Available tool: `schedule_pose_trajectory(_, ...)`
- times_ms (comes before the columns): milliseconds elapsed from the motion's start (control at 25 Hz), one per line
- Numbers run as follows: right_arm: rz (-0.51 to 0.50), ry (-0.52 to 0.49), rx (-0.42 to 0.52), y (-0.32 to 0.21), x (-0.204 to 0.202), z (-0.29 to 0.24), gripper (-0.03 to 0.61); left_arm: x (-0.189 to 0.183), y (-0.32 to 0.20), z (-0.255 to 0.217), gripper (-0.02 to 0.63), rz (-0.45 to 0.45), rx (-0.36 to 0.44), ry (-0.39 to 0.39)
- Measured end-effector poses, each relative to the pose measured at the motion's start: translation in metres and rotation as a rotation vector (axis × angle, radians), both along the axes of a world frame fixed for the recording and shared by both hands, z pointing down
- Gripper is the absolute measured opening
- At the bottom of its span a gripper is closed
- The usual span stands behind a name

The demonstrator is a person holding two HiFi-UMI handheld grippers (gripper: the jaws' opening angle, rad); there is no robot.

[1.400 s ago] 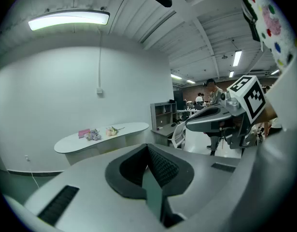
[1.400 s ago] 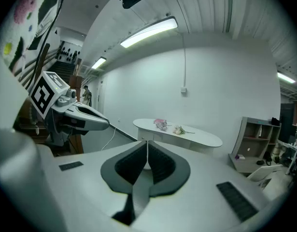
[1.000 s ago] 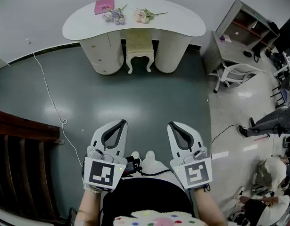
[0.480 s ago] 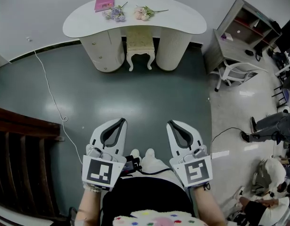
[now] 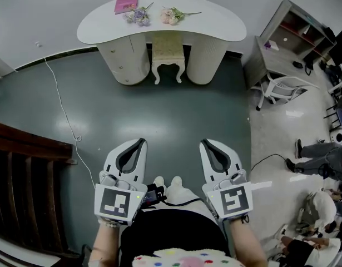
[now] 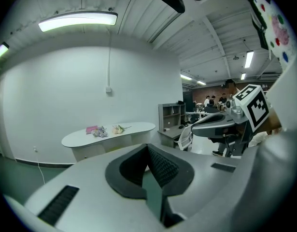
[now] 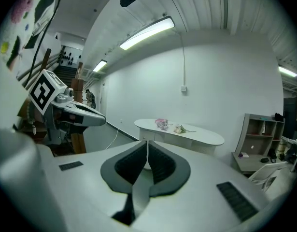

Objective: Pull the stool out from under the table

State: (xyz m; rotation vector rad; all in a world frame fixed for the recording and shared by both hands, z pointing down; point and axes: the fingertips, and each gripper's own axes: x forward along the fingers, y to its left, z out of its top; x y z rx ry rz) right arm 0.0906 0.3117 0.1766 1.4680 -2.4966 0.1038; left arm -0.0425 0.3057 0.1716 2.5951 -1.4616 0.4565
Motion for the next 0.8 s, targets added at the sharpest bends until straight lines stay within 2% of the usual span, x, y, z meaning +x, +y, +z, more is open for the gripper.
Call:
schedule_pose_trajectory(120, 0.034, -0.006, 0.009, -0.001, 0.012, -0.003, 0.037, 0.004, -0.001, -0.002, 0.017, -0.012, 0.009, -0.01)
schedule_pose_trajectory(240, 0.063, -0.008, -0.023, 0.001, 0.029, 0.003, 0.037, 0.008, -0.001, -0.007, 0.017, -0.031, 0.015, -0.01)
schedule_pose_trajectory(360, 0.069, -0.052, -0.025, 0.002, 0.04, 0.001, 0.037, 0.013, 0.001, -0.01, 0.017, -0.044, 0.026, -0.003)
schedule_pose_trajectory(640, 0.031, -0.079, -0.015, 0.005, 0.051, 0.002, 0.037, 0.022, 0.008, -0.008, 0.017, -0.07, 0.046, 0.012)
schedule_pose_trajectory(800, 0.007, -0.028, 0.012, -0.001, 0.044, -0.001, 0.037, 0.022, -0.001, -0.008, 0.017, -0.064, 0.054, 0.004)
